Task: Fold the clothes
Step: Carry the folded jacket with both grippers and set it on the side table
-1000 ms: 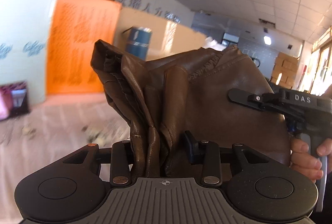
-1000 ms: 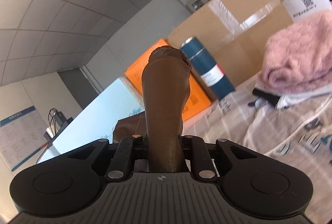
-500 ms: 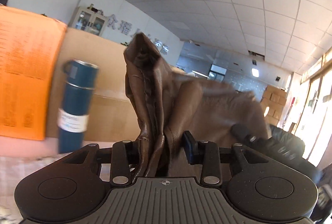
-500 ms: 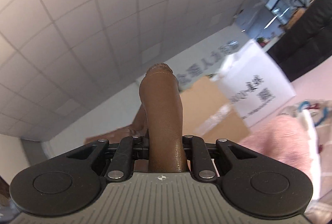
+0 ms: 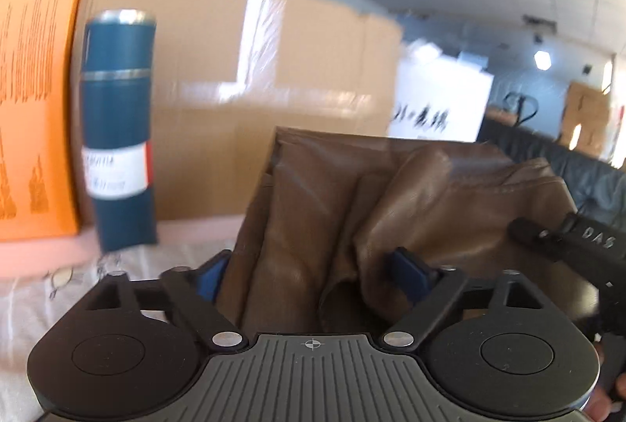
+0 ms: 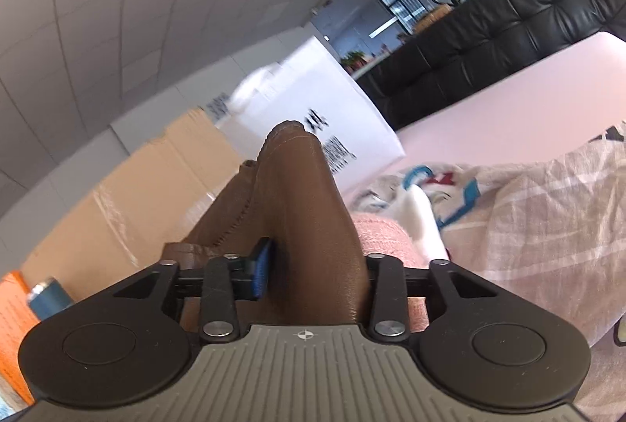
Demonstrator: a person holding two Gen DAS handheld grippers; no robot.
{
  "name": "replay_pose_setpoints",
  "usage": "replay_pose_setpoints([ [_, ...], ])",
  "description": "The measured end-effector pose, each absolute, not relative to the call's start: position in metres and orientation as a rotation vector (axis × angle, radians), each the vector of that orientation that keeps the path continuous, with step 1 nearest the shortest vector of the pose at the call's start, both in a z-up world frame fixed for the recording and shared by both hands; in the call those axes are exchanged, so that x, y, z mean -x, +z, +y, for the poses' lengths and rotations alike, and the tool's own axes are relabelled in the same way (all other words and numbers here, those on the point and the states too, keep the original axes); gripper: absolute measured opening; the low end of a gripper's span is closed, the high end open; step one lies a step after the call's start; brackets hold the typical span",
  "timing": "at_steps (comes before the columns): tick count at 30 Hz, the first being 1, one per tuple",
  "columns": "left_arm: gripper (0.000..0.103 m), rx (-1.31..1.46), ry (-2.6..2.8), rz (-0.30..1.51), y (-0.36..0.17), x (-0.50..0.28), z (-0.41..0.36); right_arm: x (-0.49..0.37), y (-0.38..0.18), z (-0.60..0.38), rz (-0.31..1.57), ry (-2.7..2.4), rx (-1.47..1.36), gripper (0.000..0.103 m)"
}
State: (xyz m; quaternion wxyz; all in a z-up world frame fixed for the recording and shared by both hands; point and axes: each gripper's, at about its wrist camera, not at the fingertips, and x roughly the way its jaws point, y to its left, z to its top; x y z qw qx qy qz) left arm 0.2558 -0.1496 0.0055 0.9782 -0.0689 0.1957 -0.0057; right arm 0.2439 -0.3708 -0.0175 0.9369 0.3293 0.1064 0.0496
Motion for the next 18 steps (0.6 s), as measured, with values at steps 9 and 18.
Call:
replay_pose_setpoints([
  [9, 0.101, 0.146, -0.042, 0.331, 0.014, -0.231, -0.133, -0.233, -0.017, -0.371, 0.197, 0.107, -0.627, 0.064],
  [18, 0.103, 0.123, -0.038, 0.228, 0.035, -0.176, -0.098, -0.167, -0.003, -0.37, -0.169, -0.029, -0.602, 0.103],
])
